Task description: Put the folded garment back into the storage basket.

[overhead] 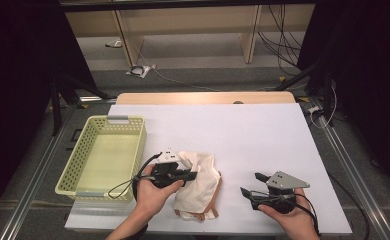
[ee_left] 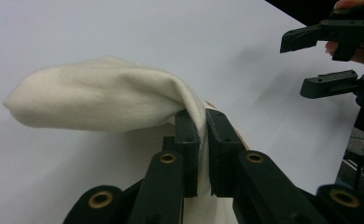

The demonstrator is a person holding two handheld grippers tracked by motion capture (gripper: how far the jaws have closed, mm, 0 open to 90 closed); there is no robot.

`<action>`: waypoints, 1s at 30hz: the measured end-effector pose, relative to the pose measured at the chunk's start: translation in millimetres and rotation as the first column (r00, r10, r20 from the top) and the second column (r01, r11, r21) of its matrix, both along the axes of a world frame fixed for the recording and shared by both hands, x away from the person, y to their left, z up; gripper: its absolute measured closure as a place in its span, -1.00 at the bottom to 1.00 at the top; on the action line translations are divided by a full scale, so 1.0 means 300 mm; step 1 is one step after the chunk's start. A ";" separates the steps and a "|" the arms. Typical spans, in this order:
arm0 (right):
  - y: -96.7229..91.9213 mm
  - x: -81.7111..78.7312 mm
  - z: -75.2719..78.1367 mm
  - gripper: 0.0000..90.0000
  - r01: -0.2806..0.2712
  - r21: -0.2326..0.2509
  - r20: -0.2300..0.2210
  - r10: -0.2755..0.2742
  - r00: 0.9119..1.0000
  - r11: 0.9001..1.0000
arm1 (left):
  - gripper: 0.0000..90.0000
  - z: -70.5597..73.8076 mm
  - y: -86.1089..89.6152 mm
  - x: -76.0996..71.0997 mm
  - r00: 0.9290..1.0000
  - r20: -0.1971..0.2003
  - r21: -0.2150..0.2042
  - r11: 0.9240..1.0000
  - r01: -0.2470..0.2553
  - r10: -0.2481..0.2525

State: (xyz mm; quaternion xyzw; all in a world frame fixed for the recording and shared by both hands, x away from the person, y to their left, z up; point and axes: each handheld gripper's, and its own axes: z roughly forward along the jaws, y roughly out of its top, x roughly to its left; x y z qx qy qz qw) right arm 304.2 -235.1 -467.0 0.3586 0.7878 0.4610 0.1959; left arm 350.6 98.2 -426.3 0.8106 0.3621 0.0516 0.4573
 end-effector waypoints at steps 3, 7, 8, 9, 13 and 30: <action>-0.001 0.000 0.000 -0.35 0.002 0.002 0.001 -0.002 1.000 1.000 | 0.86 0.006 0.008 0.002 1.000 0.006 -0.007 1.000 -0.006 0.006; -0.001 0.000 0.000 -0.36 0.002 0.003 0.002 -0.002 1.000 1.000 | 0.86 0.013 0.017 0.003 1.000 0.021 -0.016 1.000 -0.006 0.006; -0.001 0.000 0.000 -0.36 0.002 0.003 0.002 -0.002 1.000 1.000 | 0.86 0.015 0.018 0.003 1.000 0.025 -0.020 1.000 -0.007 0.008; -0.001 0.000 0.000 -0.36 0.002 0.003 0.002 -0.002 1.000 1.000 | 0.86 0.017 0.020 0.003 1.000 0.026 -0.019 1.000 -0.009 0.010; -0.001 0.001 0.000 -0.36 0.003 0.003 0.002 -0.003 1.000 1.000 | 0.86 0.024 0.029 0.007 0.999 0.031 -0.022 1.000 -0.010 0.010; -0.002 0.001 0.000 -0.36 0.002 0.002 0.009 -0.002 1.000 1.000 | 0.86 0.052 0.063 0.013 0.999 0.046 -0.031 0.999 -0.027 0.029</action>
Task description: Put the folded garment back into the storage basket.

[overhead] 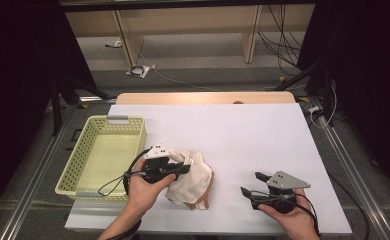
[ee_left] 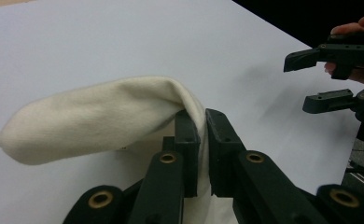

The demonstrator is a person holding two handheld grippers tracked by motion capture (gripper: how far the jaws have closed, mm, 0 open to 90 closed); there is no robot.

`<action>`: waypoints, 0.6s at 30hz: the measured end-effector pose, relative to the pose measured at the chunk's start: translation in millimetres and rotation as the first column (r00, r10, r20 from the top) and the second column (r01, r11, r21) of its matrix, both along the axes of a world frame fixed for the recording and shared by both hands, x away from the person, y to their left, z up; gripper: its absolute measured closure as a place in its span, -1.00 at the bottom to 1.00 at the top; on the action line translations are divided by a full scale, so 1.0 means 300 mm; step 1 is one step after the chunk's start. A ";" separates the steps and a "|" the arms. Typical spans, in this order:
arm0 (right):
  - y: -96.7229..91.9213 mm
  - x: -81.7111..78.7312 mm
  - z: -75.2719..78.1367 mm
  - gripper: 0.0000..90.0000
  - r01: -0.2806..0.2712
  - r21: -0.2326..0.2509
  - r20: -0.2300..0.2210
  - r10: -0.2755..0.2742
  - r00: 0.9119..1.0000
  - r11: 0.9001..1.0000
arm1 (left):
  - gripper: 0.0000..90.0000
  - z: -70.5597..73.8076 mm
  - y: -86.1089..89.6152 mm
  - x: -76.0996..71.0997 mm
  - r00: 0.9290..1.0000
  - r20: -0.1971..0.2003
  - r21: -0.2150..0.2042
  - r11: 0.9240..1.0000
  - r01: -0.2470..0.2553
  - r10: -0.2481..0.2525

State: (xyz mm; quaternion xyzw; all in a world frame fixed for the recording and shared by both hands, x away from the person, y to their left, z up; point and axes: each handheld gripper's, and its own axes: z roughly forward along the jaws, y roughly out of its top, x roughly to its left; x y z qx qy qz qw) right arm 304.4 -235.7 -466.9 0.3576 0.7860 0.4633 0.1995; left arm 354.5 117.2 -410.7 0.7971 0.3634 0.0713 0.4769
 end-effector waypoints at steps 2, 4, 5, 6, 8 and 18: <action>0.001 0.000 -0.001 -0.36 0.001 0.002 -0.002 -0.001 1.000 1.000 | 0.86 0.002 0.004 0.001 1.000 0.001 -0.004 1.000 -0.004 0.004; 0.001 0.000 -0.001 -0.36 0.001 0.002 -0.001 -0.001 1.000 1.000 | 0.86 0.005 0.008 0.001 1.000 0.003 -0.002 1.000 -0.003 0.003; 0.001 0.000 0.000 -0.36 0.002 0.002 -0.001 -0.002 1.000 1.000 | 0.86 0.008 0.010 0.001 1.000 0.004 -0.003 1.000 -0.005 0.005; 0.001 0.000 0.000 -0.36 0.001 0.002 0.001 -0.001 1.000 1.000 | 0.86 0.009 0.011 0.001 1.000 0.005 -0.003 1.000 -0.006 0.006; 0.001 0.000 -0.001 -0.36 0.002 0.002 -0.001 -0.002 1.000 1.000 | 0.86 0.012 0.015 0.002 1.000 0.009 -0.006 1.000 -0.007 0.007; 0.001 0.000 0.000 -0.36 0.002 0.002 0.003 -0.002 1.000 1.000 | 0.86 0.026 0.034 0.004 1.000 0.024 -0.015 1.000 -0.016 0.016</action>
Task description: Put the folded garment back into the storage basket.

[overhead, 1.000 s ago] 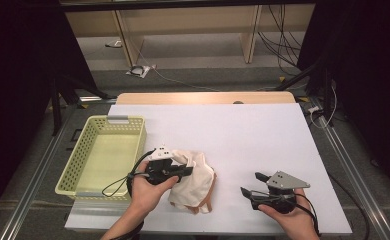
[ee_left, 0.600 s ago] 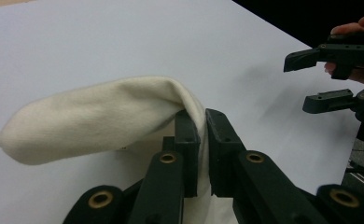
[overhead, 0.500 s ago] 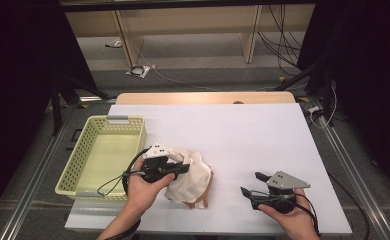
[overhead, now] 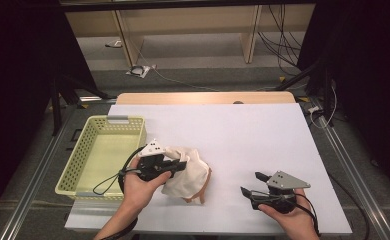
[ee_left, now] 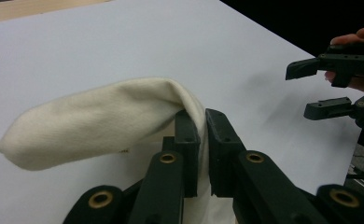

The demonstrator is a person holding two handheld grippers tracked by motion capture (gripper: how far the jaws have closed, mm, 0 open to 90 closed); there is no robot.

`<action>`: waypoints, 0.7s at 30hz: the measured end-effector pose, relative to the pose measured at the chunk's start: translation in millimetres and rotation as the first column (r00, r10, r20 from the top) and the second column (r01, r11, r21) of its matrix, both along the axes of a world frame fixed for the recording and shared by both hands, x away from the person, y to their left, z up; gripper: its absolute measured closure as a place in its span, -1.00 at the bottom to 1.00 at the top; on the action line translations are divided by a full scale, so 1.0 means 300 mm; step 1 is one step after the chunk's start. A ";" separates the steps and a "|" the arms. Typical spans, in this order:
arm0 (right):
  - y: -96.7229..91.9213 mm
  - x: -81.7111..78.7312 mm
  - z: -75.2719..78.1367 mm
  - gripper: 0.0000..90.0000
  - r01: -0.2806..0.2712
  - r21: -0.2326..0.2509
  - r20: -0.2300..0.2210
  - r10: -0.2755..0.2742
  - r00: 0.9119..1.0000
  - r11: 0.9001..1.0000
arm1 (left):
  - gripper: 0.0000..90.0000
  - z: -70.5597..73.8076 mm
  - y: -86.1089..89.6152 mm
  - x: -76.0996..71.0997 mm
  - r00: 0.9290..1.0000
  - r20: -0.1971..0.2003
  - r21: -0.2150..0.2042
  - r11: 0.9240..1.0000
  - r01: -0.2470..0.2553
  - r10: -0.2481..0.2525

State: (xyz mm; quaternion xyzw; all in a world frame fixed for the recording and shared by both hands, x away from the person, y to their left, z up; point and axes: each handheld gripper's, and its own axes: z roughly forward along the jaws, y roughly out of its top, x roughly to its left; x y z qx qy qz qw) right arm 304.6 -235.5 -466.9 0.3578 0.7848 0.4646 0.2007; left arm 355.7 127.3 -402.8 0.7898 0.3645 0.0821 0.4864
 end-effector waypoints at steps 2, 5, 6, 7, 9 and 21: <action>-0.001 0.000 0.000 -0.36 -0.002 -0.002 -0.001 0.002 1.000 1.000 | 0.86 0.003 0.004 0.000 1.000 0.002 -0.004 1.000 -0.002 0.002; -0.001 0.000 0.000 -0.36 -0.002 -0.003 0.000 0.002 1.000 1.000 | 0.86 0.009 0.011 0.001 1.000 0.005 -0.005 1.000 -0.006 0.006; -0.001 0.000 0.000 -0.36 -0.002 -0.003 0.001 0.002 1.000 1.000 | 0.86 0.010 0.013 0.001 1.000 0.005 -0.006 1.000 -0.006 0.006; -0.001 0.000 0.000 -0.36 -0.002 -0.003 0.001 0.002 1.000 1.000 | 0.86 0.011 0.016 0.002 1.000 0.004 -0.009 1.000 -0.008 0.009; 0.000 0.000 0.000 -0.37 0.001 0.000 0.000 -0.001 1.000 1.000 | 0.86 0.015 0.021 0.003 1.000 0.007 -0.009 1.000 -0.011 0.011; -0.001 0.000 0.000 -0.37 0.002 0.001 0.000 -0.002 1.000 1.000 | 0.86 0.029 0.045 0.005 0.999 0.019 -0.016 1.000 -0.027 0.027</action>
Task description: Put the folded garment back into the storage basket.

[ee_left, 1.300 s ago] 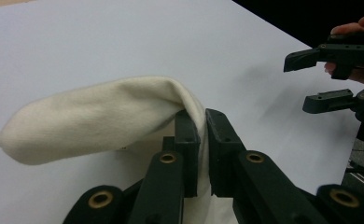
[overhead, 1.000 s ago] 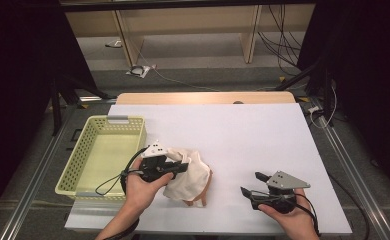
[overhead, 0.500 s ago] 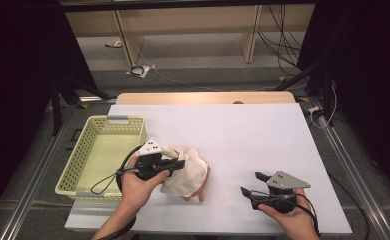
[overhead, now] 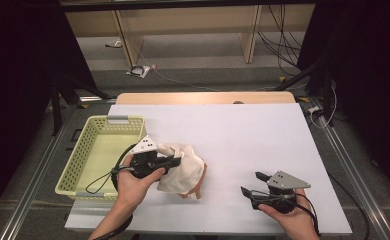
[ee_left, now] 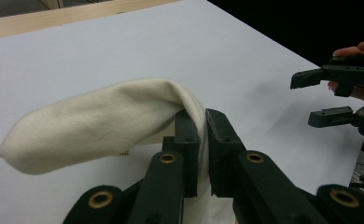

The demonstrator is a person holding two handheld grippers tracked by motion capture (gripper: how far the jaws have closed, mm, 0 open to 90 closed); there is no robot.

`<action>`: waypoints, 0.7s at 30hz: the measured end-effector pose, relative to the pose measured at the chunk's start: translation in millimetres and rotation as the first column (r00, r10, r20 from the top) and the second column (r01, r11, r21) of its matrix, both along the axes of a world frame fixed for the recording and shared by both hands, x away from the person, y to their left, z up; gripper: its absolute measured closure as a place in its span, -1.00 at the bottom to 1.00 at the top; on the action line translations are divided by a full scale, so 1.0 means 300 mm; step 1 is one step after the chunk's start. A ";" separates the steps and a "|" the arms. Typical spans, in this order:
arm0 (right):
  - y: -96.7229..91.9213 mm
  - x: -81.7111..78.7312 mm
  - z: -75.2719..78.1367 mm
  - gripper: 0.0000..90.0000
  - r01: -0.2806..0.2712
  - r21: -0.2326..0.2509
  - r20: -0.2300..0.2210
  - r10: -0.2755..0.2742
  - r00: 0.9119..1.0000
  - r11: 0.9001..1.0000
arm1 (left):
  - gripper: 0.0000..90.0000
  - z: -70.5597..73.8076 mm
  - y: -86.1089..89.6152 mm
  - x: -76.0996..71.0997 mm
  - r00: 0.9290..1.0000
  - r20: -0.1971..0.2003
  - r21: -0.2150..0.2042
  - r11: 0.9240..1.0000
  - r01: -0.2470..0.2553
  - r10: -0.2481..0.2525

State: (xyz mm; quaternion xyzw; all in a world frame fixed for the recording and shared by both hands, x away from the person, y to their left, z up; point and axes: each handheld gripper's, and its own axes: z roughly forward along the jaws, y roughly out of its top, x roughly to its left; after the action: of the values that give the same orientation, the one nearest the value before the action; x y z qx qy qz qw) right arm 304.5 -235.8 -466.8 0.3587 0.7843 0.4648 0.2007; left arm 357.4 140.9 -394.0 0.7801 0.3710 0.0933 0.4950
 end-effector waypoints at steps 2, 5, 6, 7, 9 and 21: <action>0.001 0.000 0.000 -0.37 0.000 -0.001 0.001 0.000 1.000 1.000 | 0.86 0.002 0.003 0.000 1.000 0.001 0.000 1.000 -0.002 0.002; 0.002 -0.001 0.000 -0.37 0.000 -0.003 0.000 0.000 1.000 1.000 | 0.86 0.006 0.009 0.001 1.000 0.006 0.002 1.000 -0.005 0.005; 0.002 -0.001 0.000 -0.37 0.001 -0.003 -0.001 -0.001 1.000 1.000 | 0.86 0.007 0.010 0.001 1.000 0.008 0.001 1.000 -0.007 0.007; 0.001 -0.001 0.000 -0.37 -0.001 -0.006 0.000 0.001 1.000 1.000 | 0.86 0.009 0.012 0.001 1.000 0.009 0.000 1.000 -0.009 0.009; 0.001 -0.001 0.001 -0.37 0.001 -0.002 0.001 -0.001 1.000 1.000 | 0.86 0.012 0.015 0.001 1.000 0.012 0.003 1.000 -0.009 0.009; 0.002 -0.001 0.000 -0.37 0.001 -0.002 0.001 -0.001 1.000 1.000 | 0.86 0.022 0.031 0.003 1.000 0.020 0.004 1.000 -0.020 0.020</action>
State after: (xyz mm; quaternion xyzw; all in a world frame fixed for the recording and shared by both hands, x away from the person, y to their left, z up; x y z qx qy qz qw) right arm 304.2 -235.3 -466.8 0.3586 0.7845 0.4639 0.2018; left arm 358.2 150.3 -387.5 0.7764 0.3737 0.1065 0.4962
